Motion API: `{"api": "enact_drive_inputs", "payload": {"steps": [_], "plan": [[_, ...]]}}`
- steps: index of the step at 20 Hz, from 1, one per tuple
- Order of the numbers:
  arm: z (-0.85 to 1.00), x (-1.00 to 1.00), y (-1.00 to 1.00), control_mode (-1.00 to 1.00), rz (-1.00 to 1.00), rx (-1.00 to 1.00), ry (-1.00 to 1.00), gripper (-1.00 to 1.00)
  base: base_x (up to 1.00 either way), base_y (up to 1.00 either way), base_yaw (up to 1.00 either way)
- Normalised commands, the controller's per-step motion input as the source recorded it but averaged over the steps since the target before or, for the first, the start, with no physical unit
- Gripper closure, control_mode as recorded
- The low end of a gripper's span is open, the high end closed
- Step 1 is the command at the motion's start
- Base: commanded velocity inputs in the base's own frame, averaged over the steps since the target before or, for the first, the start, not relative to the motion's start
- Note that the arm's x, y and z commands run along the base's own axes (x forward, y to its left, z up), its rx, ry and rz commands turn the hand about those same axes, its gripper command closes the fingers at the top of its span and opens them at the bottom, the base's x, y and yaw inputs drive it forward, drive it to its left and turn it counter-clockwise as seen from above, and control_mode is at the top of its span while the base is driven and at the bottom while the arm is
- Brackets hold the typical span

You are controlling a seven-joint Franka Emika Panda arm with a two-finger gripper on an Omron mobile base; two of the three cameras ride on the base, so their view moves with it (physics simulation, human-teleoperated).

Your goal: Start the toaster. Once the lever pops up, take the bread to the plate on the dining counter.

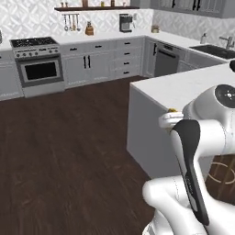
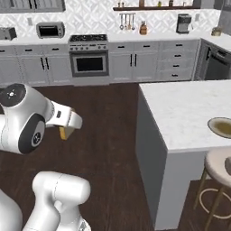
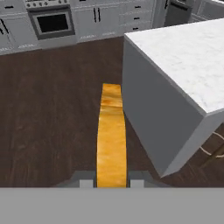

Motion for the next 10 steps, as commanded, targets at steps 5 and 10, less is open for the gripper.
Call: {"api": "enact_drive_inputs", "payload": {"steps": [5, 10], "plan": [[0.0, 0.0, 0.0, 1.0, 0.0, 0.0, 0.0, 1.0, -0.28, -1.0, 0.42], [0.0, 0.0, 0.0, 1.0, 0.0, 0.0, 0.0, 1.0, -0.44, -1.0, 0.47]]}}
